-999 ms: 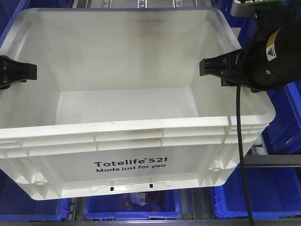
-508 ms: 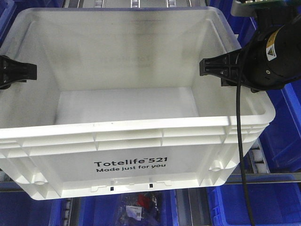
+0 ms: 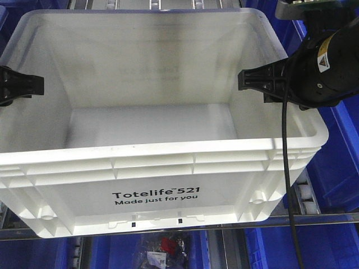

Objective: Place moving items into box and shelve
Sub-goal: 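Extend both arms to bring the tote over the roller shelf, then lower the tote onto the rollers and open both grippers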

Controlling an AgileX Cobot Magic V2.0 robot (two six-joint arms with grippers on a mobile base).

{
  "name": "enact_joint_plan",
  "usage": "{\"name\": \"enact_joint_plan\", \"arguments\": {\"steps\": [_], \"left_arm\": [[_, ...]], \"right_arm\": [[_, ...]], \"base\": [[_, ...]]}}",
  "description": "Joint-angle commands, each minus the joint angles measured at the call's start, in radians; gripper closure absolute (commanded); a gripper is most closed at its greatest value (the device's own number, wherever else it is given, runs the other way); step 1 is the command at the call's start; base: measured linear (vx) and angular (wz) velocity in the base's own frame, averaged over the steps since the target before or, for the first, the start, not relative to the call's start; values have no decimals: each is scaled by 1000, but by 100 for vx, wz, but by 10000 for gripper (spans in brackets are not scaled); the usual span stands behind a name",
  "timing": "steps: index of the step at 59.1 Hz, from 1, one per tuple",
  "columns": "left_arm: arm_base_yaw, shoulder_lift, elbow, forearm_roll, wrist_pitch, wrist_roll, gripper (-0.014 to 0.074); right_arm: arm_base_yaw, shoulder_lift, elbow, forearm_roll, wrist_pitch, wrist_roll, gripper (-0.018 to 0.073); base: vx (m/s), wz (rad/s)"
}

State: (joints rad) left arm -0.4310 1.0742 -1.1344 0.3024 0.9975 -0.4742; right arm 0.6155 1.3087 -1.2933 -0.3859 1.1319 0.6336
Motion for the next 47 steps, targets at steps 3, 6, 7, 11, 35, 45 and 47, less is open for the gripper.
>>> {"name": "enact_joint_plan", "arguments": {"steps": [3, 6, 7, 11, 35, 45, 47], "left_arm": [[-4, -34, -43, 68, -125, 17, 428], [-4, -34, -43, 68, -125, 17, 428], [-4, -34, -43, 68, -125, 17, 428], [-4, -34, -43, 68, -125, 17, 428], [-4, -25, -7, 93, -236, 19, 428], [-3, 15, 71, 181, -386, 19, 428], [-3, 26, 79, 220, -406, 17, 428]], "right_arm": [[-7, -35, -40, -123, -43, -4, 449], [-7, -35, -40, -123, -43, -4, 449], [-7, -35, -40, -123, -43, -4, 449], [-7, -35, -40, -123, -47, -4, 449], [-7, -32, -40, -141, -172, -4, 449], [-7, 27, -40, -182, -261, 8, 449], [-8, 49, -40, -200, -274, 24, 449]], "base": [[0, 0], [0, 0], [0, 0], [0, 0], [0, 0], [0, 0], [0, 0]]}}
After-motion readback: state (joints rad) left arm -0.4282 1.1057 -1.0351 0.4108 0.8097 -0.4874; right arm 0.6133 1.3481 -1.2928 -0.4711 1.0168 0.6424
